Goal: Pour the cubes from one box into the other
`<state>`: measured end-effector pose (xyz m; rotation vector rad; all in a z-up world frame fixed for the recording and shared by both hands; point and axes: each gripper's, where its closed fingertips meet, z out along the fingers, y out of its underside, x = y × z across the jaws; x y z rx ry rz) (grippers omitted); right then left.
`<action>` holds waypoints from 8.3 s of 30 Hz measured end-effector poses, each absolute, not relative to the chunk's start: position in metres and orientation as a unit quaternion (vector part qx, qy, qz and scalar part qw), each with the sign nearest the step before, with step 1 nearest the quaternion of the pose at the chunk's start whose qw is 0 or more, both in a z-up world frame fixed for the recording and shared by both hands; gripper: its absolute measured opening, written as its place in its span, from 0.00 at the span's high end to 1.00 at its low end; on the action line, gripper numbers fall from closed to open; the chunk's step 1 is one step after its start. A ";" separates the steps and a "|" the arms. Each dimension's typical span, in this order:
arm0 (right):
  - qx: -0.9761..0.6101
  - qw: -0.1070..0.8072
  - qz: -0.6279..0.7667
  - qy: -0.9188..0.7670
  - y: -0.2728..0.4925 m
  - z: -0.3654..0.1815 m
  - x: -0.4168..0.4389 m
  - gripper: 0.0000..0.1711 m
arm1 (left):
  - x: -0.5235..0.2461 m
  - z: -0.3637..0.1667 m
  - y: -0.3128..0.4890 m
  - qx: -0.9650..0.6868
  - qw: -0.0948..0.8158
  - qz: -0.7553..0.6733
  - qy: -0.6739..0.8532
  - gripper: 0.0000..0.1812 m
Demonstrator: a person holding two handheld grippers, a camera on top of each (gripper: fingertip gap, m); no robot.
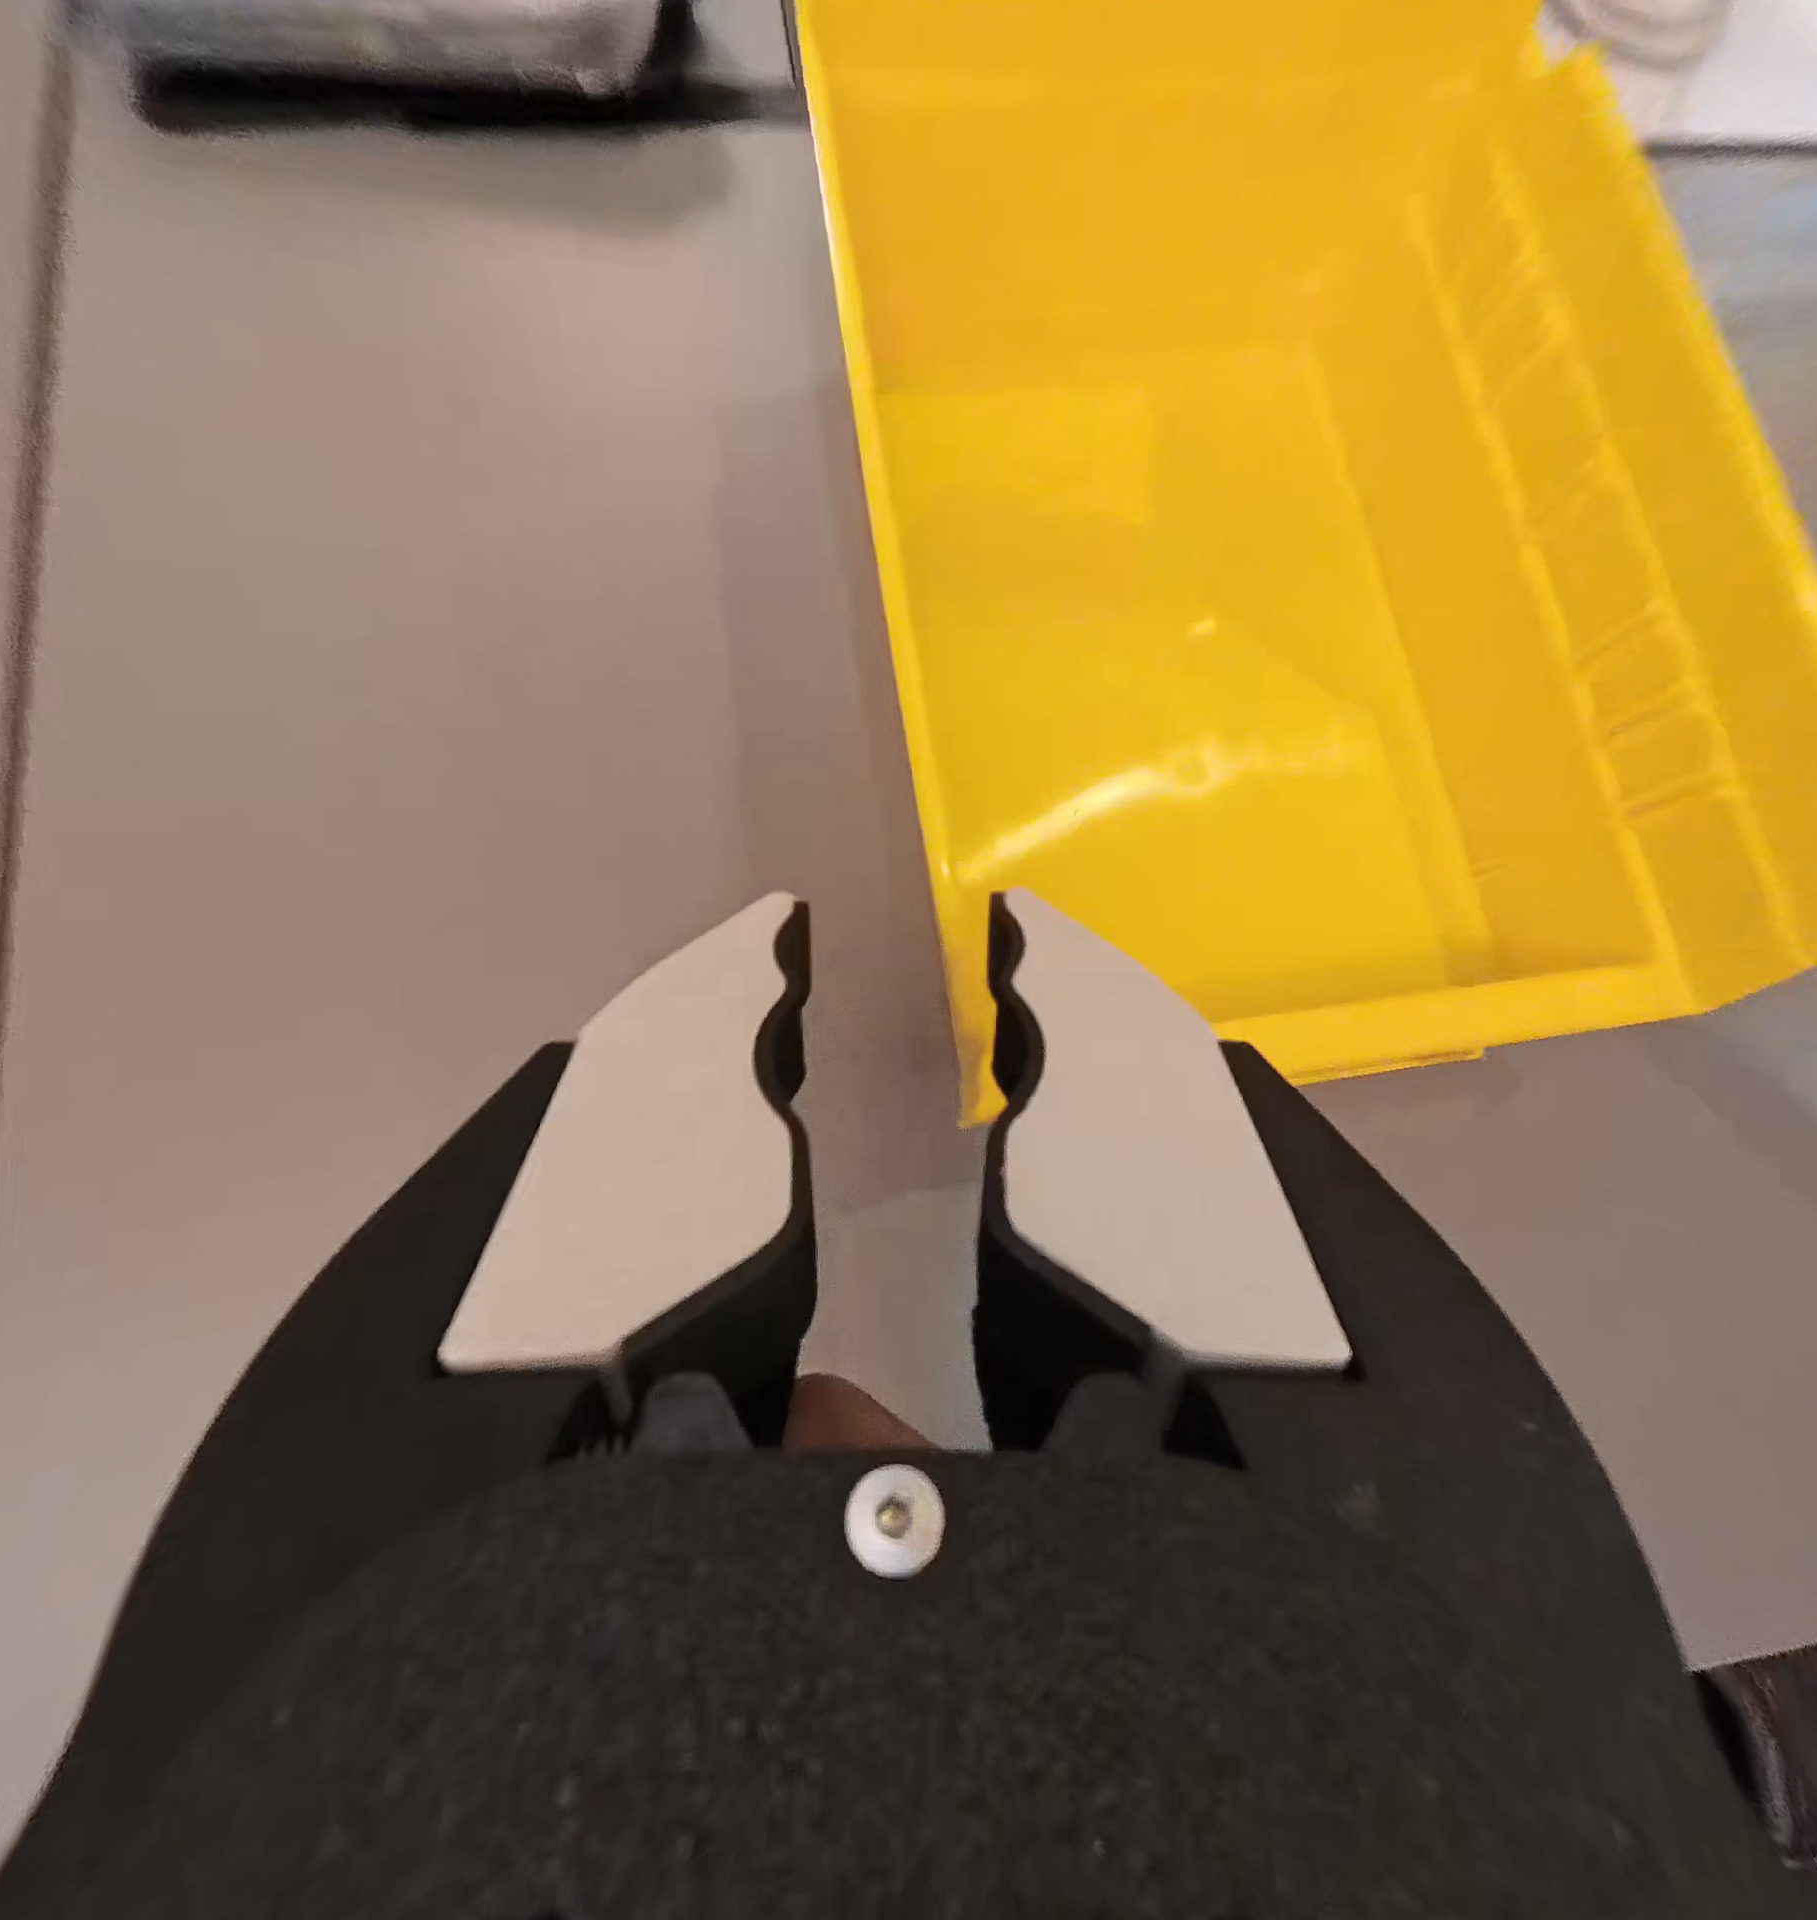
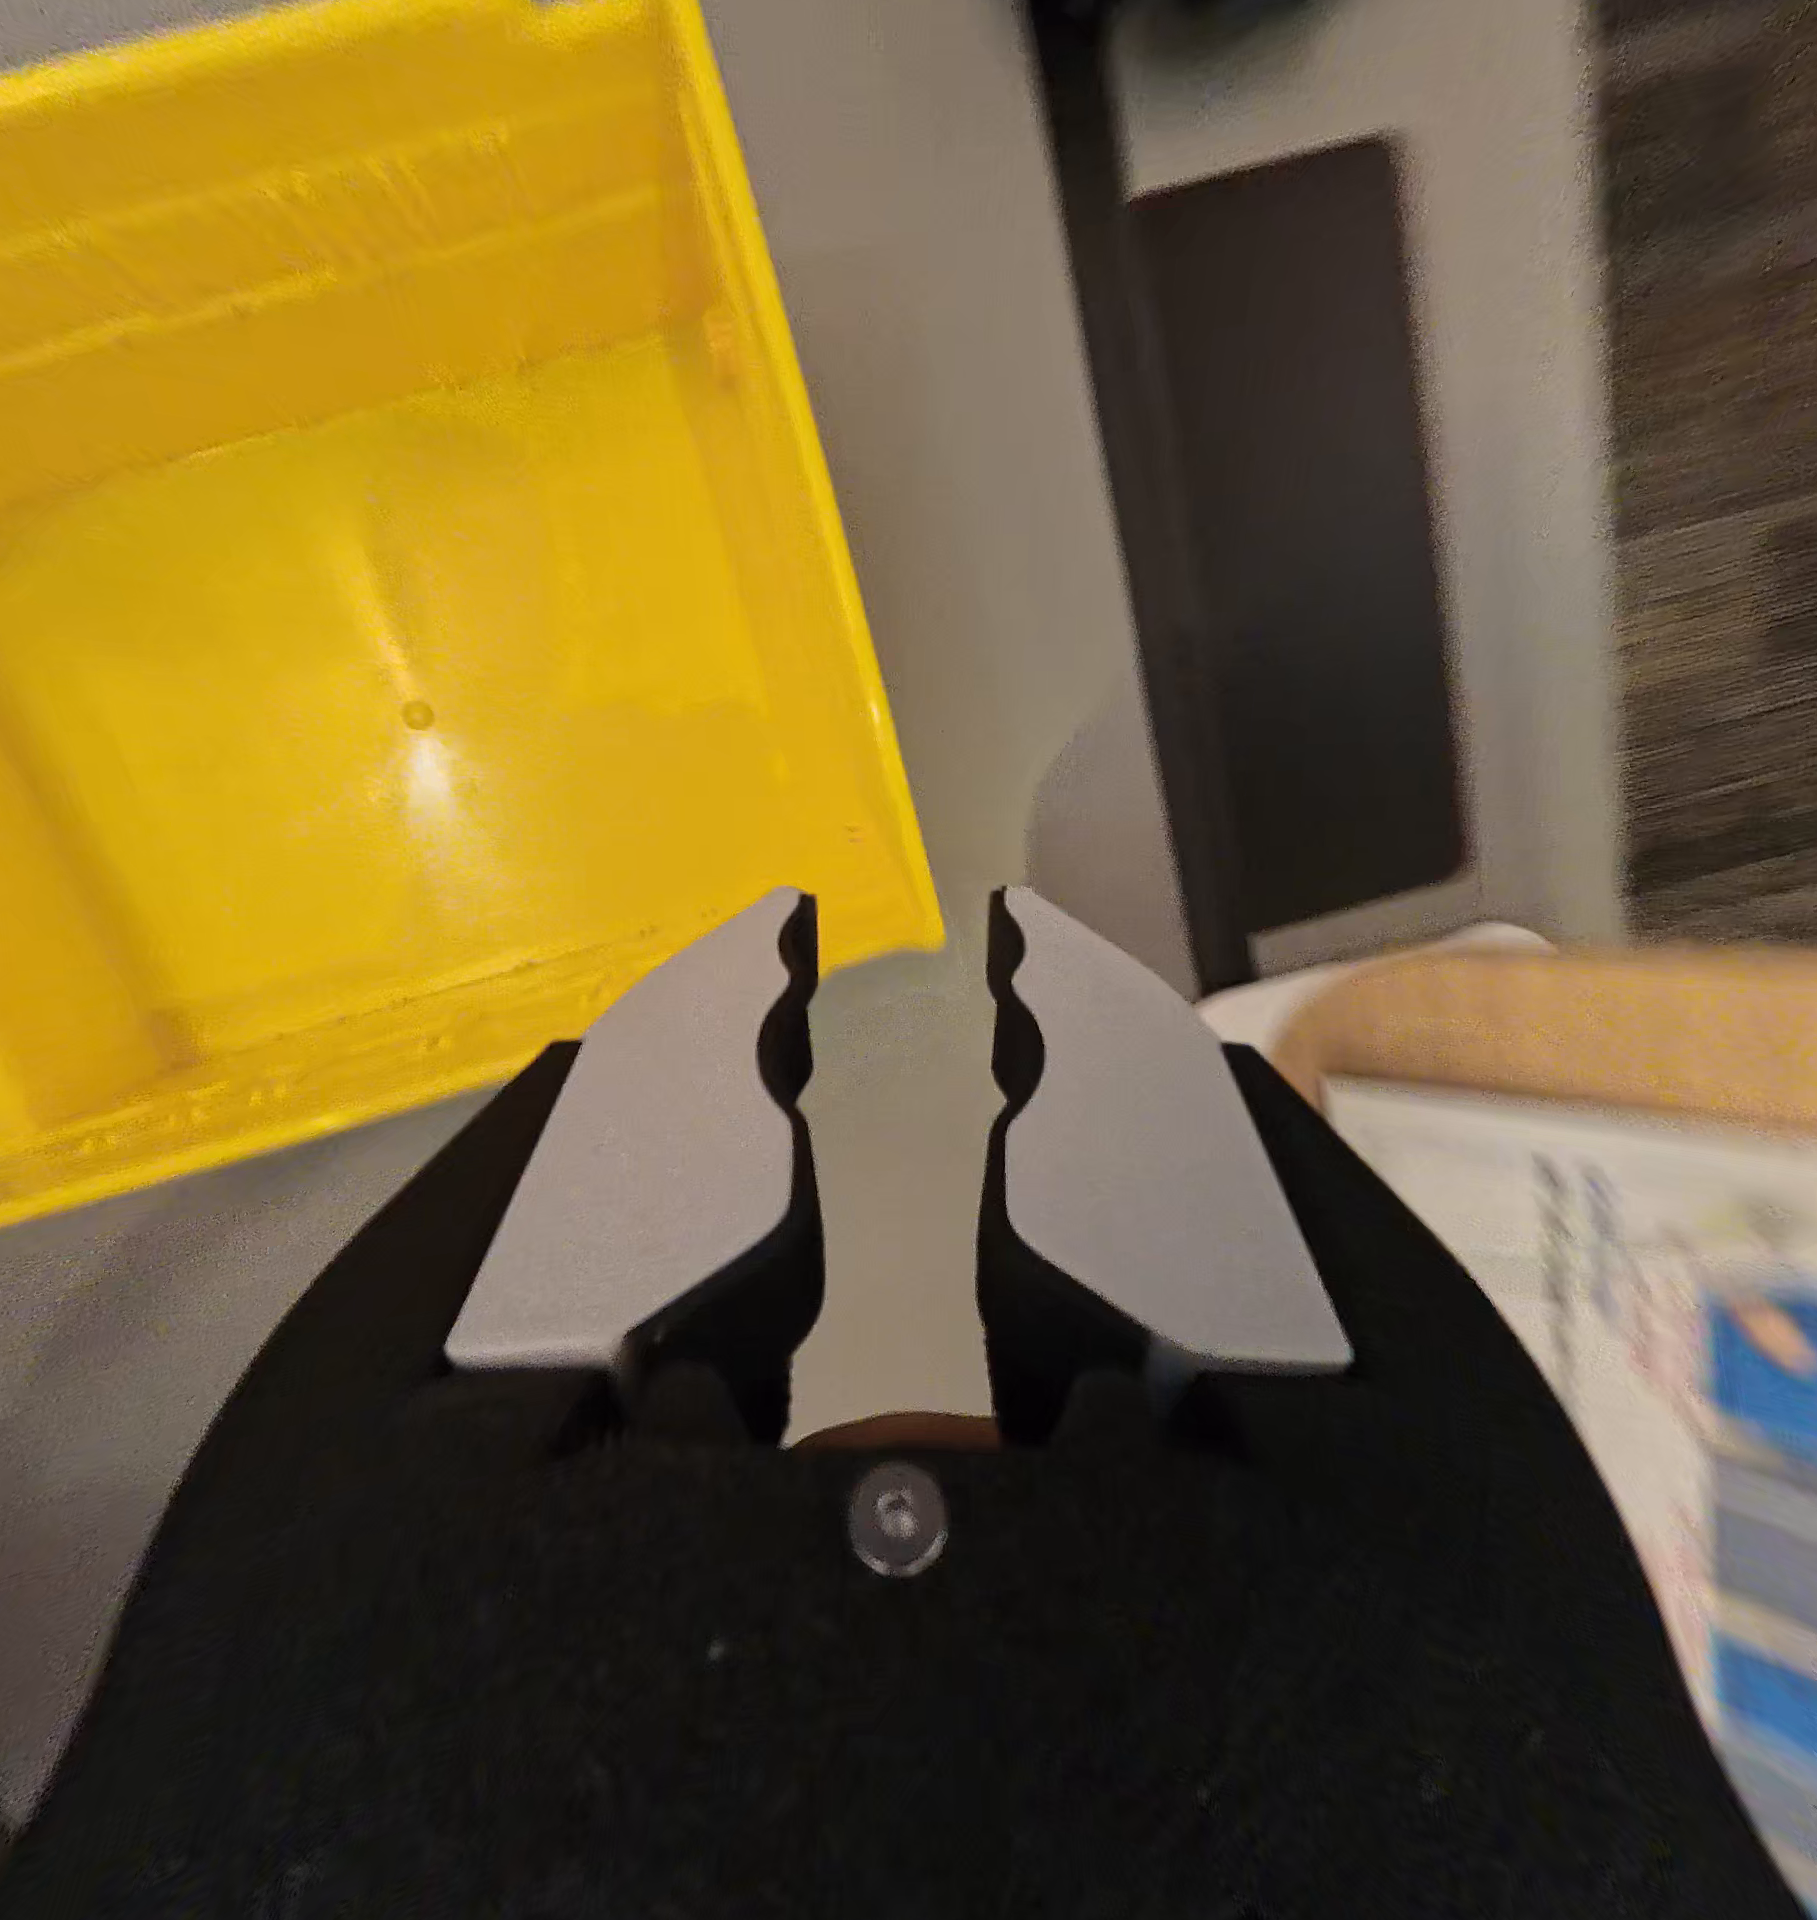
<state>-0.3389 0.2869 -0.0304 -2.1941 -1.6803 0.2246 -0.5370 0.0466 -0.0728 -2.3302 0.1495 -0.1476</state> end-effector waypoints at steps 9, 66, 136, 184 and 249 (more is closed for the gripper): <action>-0.759 0.416 0.139 -0.481 0.155 0.075 -0.142 0.84 | -0.445 -0.028 -0.012 -0.853 0.513 -0.084 0.039 0.82; -0.830 0.552 -0.029 0.080 0.031 -0.119 0.301 0.68 | 0.103 -0.112 0.017 -0.819 0.498 -0.171 0.230 0.75; -0.802 0.483 0.252 -0.246 -0.073 -0.128 -0.259 0.77 | -0.481 -0.121 -0.050 -0.848 0.528 -0.032 -0.036 0.97; -0.861 0.501 0.045 0.074 0.023 -0.133 0.314 0.98 | 0.129 -0.124 0.043 -0.807 0.524 -0.182 0.201 0.90; -0.823 0.457 0.250 -0.225 0.023 -0.107 -0.329 0.91 | -0.528 -0.080 0.035 -0.804 0.592 -0.041 -0.046 0.90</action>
